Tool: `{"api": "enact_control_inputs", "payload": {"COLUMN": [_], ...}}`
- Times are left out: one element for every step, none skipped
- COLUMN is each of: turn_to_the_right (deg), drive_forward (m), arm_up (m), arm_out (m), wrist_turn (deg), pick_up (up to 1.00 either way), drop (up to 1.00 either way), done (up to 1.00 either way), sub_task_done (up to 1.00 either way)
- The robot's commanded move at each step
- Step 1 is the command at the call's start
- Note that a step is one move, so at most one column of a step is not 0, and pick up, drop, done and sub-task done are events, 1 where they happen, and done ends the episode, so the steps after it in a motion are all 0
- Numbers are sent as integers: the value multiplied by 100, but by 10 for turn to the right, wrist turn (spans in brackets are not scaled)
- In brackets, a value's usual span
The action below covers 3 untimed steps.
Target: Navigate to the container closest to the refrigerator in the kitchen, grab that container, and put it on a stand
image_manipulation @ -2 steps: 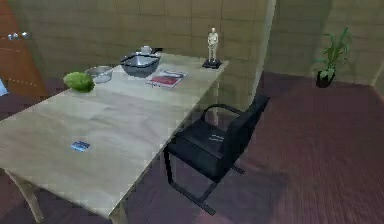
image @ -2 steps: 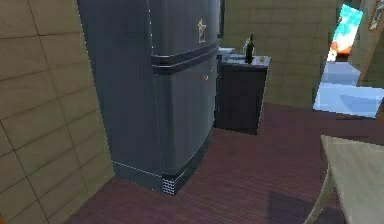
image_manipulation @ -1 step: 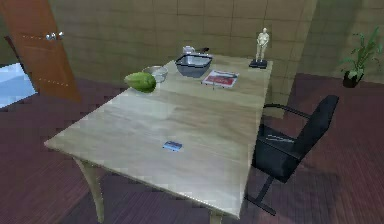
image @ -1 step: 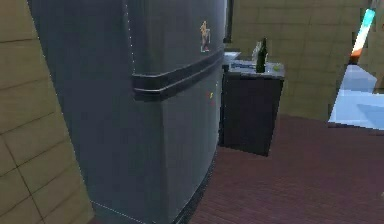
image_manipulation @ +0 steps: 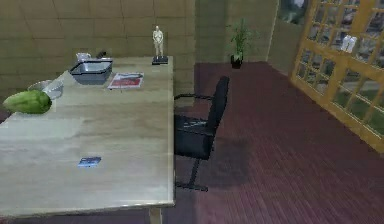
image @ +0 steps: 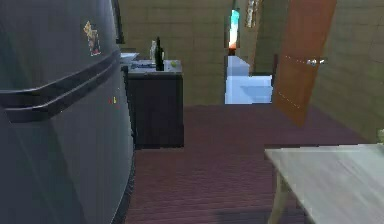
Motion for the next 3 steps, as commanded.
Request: {"api": "enact_control_inputs", "payload": {"turn_to_the_right": [0, 120, 0], "drive_forward": [100, 0, 5], "arm_up": [0, 0, 0], "arm_out": [0, 0, 0], "wrist_turn": [0, 0, 0], "pick_up": [0, 0, 0], "drop": [0, 0, 0], "done": [0, 0, 0], "sub_task_done": [0, 0, 0]}}
